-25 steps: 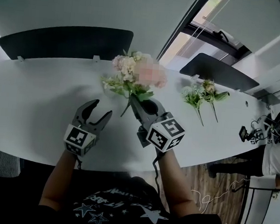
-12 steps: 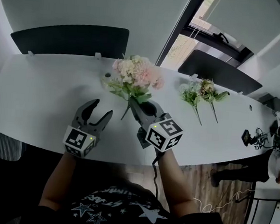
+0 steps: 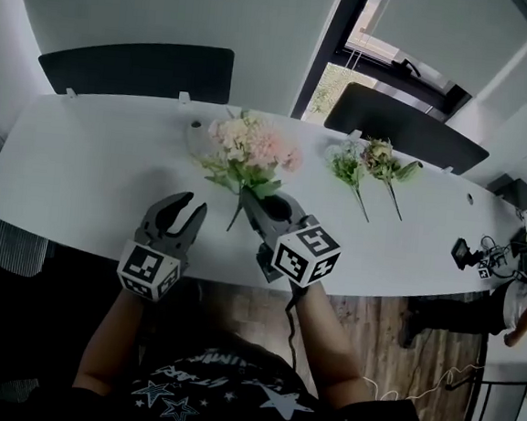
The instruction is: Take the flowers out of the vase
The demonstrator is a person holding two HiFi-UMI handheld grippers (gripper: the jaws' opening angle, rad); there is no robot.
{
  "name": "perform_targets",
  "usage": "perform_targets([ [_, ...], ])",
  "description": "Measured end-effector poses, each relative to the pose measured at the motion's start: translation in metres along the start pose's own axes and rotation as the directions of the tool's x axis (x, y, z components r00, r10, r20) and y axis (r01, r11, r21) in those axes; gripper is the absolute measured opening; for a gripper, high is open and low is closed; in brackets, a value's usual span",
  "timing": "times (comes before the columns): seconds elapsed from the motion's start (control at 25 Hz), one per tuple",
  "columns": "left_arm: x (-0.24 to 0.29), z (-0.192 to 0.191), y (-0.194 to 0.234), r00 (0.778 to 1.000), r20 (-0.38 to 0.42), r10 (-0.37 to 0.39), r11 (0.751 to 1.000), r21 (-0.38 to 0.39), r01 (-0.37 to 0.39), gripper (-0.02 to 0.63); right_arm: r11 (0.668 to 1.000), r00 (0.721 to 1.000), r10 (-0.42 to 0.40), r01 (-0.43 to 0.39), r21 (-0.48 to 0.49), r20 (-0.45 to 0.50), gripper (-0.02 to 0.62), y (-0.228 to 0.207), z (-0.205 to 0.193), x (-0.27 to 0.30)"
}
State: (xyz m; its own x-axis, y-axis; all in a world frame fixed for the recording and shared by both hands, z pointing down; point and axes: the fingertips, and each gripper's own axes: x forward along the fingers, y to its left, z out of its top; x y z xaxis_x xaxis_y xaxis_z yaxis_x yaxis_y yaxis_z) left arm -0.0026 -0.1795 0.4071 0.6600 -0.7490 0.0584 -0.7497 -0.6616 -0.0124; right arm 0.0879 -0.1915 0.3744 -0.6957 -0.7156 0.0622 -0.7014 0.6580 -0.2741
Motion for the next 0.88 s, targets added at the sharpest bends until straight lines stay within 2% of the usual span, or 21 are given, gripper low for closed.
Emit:
perform_targets([
  [0.16, -0.020, 0.004, -0.034, 0.998, 0.012, 0.059, 0.998, 0.004, -0.059, 0.048, 1.000, 1.000, 0.027, -0.027, -0.001, 0.002, 0.051, 0.011, -0.007, -0.038],
  [0.24, -0.033, 0.001, -0.054, 0.997, 0.018, 0.081, 0.997, 0.004, -0.081, 0.037, 0.999, 0.999, 0.045, -0.045, -0.001, 0.005, 0.051, 0.019, -0.014, -0.059],
  [0.56, -0.054, -0.003, -0.080, 0.993, 0.009, 0.115, 0.993, -0.013, -0.115, 0.028, 0.997, 0.997, 0.072, -0.072, 0.002, -0.007, 0.049, 0.030, -0.025, -0.086],
  [0.72, -0.068, -0.003, -0.111, 0.990, 0.000, 0.138, 0.990, -0.003, -0.138, 0.028, 0.996, 0.996, 0.086, -0.086, 0.004, -0.006, 0.051, 0.034, -0.027, -0.121],
  [0.88, -0.070, -0.002, -0.121, 0.991, -0.010, 0.136, 0.991, 0.002, -0.136, 0.028, 0.997, 0.997, 0.080, -0.080, 0.020, 0.007, 0.051, 0.030, -0.026, -0.130],
])
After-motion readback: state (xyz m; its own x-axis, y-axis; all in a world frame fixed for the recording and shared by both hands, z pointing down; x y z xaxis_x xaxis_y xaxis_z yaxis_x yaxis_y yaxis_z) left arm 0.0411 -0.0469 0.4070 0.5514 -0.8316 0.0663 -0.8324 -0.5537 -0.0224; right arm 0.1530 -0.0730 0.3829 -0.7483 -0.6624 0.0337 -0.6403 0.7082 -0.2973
